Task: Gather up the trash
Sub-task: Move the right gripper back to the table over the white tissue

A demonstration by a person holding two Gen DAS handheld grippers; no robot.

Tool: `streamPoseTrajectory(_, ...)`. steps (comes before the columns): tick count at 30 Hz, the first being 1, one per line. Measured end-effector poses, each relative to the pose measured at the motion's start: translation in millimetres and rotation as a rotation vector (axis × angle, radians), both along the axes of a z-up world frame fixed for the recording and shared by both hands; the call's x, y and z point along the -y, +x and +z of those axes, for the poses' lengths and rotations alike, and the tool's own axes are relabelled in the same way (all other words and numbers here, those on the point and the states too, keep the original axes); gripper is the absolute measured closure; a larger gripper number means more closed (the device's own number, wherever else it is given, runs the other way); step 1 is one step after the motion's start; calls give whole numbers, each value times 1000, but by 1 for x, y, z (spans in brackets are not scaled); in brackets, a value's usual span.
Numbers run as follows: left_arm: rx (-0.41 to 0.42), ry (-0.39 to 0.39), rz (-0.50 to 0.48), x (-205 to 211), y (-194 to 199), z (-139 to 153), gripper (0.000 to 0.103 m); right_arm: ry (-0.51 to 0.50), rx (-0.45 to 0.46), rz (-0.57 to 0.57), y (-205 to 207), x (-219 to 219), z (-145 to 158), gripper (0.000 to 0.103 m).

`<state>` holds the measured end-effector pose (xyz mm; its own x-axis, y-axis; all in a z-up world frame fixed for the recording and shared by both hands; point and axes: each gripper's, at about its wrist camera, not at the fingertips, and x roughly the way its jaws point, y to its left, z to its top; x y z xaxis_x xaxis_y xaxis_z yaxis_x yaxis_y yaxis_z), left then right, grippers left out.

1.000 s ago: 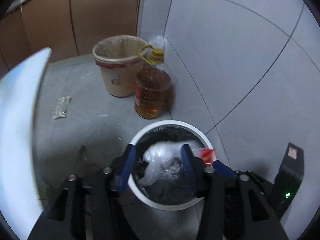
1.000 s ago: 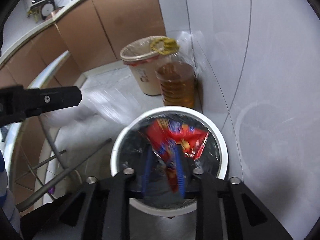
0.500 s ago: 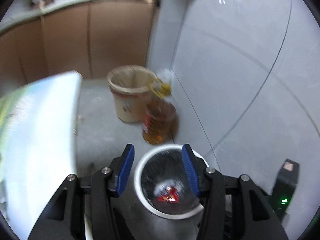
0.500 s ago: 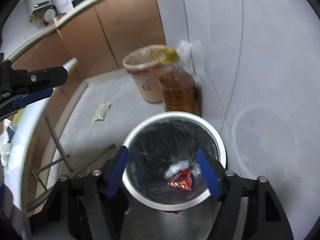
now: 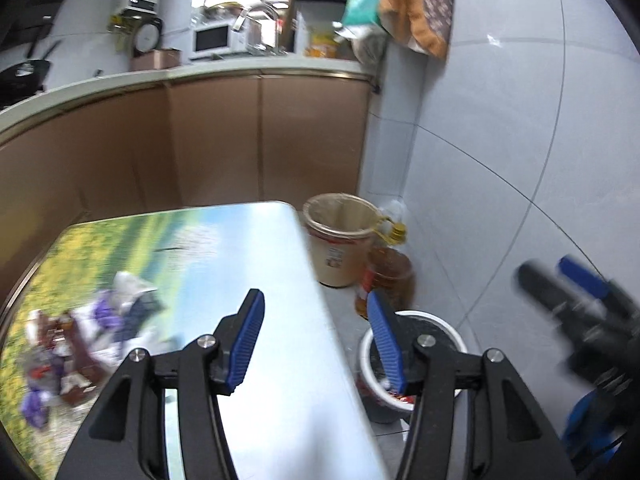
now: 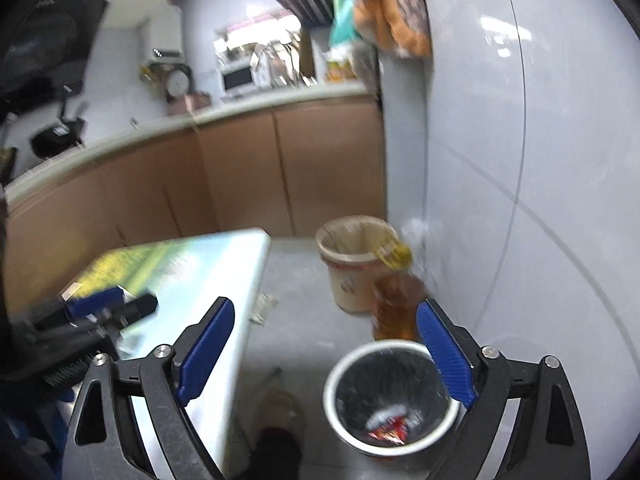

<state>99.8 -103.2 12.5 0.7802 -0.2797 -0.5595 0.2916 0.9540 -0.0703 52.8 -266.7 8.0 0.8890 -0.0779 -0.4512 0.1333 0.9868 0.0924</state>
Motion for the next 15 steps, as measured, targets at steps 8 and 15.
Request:
streamPoseTrajectory(8,35,-35,127,-83,-37,19,45,-11,189,111,-53,-53,67,0)
streamPoseTrajectory(15,25,-34,232,-147,-53,12,45,-11,177,236,-48,-90,73,0)
